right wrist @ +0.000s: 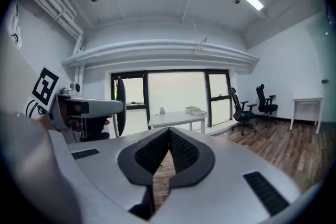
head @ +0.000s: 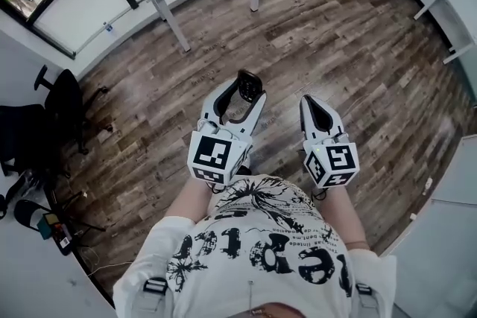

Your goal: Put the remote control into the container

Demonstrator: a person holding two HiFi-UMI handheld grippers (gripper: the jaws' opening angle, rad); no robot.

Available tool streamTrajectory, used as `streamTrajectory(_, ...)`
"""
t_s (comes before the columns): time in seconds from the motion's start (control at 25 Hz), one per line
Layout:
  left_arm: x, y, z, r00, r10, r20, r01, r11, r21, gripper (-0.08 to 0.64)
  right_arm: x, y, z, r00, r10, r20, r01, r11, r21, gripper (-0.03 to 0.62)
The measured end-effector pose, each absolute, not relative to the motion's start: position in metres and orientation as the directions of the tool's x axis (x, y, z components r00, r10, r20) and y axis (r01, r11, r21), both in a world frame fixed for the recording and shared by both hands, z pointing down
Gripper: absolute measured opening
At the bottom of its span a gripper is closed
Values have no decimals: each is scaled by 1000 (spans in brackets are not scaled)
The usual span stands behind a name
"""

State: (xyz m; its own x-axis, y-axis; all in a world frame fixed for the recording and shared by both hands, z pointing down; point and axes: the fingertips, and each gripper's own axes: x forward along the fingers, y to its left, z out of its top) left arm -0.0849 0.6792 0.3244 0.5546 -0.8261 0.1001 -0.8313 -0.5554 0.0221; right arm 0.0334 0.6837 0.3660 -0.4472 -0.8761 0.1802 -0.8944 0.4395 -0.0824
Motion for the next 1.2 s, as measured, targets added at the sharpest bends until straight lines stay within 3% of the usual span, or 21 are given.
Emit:
streamTrajectory(0.2, -128, 632, 326, 548, -830, 103, -835, -550, 10, 234, -8, 629, 358, -433, -887, 159, -901, 430, -55, 3)
streamTrajectory(0.52, -165, 587, 363, 512, -840, 178, -858, -509, 65, 233, -43, 583, 388, -487, -842, 230, -873, 472, -119, 3)
streamTrajectory(0.96, -132, 500, 366, 402, -899, 172, -914, -405, 20, 233, 0, 471, 391, -559, -806, 195, -829, 547, -117, 3)
streamTrajectory(1.2, -76, 436, 358, 347, -926, 145, -936, -351, 1, 234, 37, 403, 385, -624, -762, 175, -781, 619, -85, 3)
